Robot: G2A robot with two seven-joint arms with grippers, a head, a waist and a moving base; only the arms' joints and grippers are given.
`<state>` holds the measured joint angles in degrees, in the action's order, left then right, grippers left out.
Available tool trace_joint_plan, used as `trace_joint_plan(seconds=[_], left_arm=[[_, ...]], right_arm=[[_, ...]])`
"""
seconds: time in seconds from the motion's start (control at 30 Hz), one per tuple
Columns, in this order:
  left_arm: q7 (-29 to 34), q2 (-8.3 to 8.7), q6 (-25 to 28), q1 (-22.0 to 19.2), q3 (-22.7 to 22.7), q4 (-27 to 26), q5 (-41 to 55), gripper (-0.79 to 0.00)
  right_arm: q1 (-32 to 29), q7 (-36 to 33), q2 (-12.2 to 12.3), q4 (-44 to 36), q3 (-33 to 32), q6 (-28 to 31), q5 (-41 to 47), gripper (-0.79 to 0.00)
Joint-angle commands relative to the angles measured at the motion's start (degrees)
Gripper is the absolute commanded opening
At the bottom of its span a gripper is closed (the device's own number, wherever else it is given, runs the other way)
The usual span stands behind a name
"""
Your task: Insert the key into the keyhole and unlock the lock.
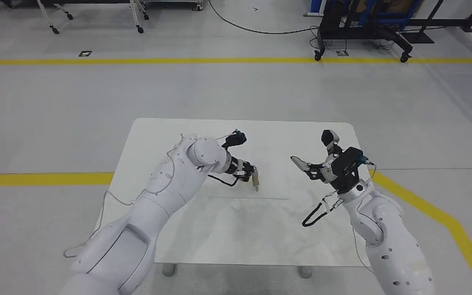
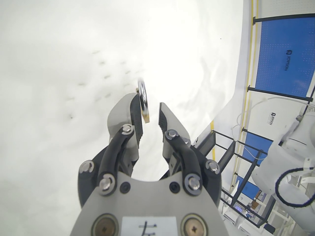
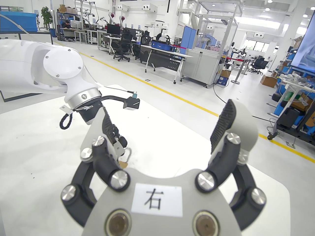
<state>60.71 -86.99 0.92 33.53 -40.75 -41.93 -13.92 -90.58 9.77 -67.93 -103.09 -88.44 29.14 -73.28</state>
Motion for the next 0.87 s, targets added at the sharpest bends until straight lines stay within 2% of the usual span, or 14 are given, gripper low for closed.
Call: trace_joint_plan(seconds=[0.0, 0.13, 0.23, 0.37, 0.43, 0.53, 0.63, 0.67, 0.73, 0.77, 0.8, 0.83], left_arm=[[-0.22, -0.22, -0.71, -0.39, 0.44, 0.49, -0.74, 0.0], [-0.87, -0.3, -1.43, -1.08, 0.3, 0.7, -1.49, 0.0], [-1.65, 0.13, -1.08, -1.16, -1.55, 0.07, 0.14, 0.0], [-4.58, 1.56, 0.48, -0.55, -6.29, -1.82, 3.4, 0.0], [-9.05, 2.66, 1.76, 0.9, -10.26, -4.12, 5.88, 0.0], [-15.53, 4.84, 1.41, 3.89, -15.31, -10.4, 3.22, 0.0], [-20.17, 7.38, -3.73, 8.42, -19.43, -20.6, -6.62, 0.0], [-20.29, 8.13, -5.57, 10.48, -20.78, -24.83, -9.08, 0.0], [-17.9, 9.0, -5.75, 14.67, -24.02, -32.16, -5.79, 0.0], [-17.9, 9.0, -5.75, 14.67, -24.02, -32.16, -5.79, 0.0], [-18.35, 8.96, -6.08, 14.25, -23.85, -31.12, -9.86, 0.0], [-17.48, 9.06, -5.98, 15.57, -24.76, -33.71, -9.08, 0.0]], right_arm=[[0.0, 0.0, 0.0, 0.0, 0.0, 0.0, 0.0, 0.0], [0.0, 0.0, 0.0, 0.0, 0.0, 0.0, 0.0, 0.0], [0.0, 0.0, 0.0, 0.0, 0.0, 0.0, 0.0, 0.0], [0.0, 0.0, 0.0, 0.0, 0.0, 0.0, 0.0, 0.0], [0.14, -0.27, -0.07, 0.18, -0.19, -1.2, 1.22, 0.0], [0.98, -0.5, -0.19, 1.14, -2.16, -3.45, 7.11, 0.0], [1.27, -0.49, -0.09, 1.68, -5.05, -5.3, 10.1, 0.0], [1.23, -0.56, -0.05, 1.79, -5.97, -5.41, 11.33, 0.0], [1.23, -0.56, -0.05, 1.79, -5.97, -5.41, 11.33, 0.0], [1.23, -0.56, -0.05, 1.79, -5.97, -5.41, 11.33, 0.0], [1.22, -0.57, -0.05, 1.81, -6.08, -5.45, 11.51, -0.001], [1.22, -0.57, -0.05, 1.8, -6.04, -5.43, 11.43, -0.001]])
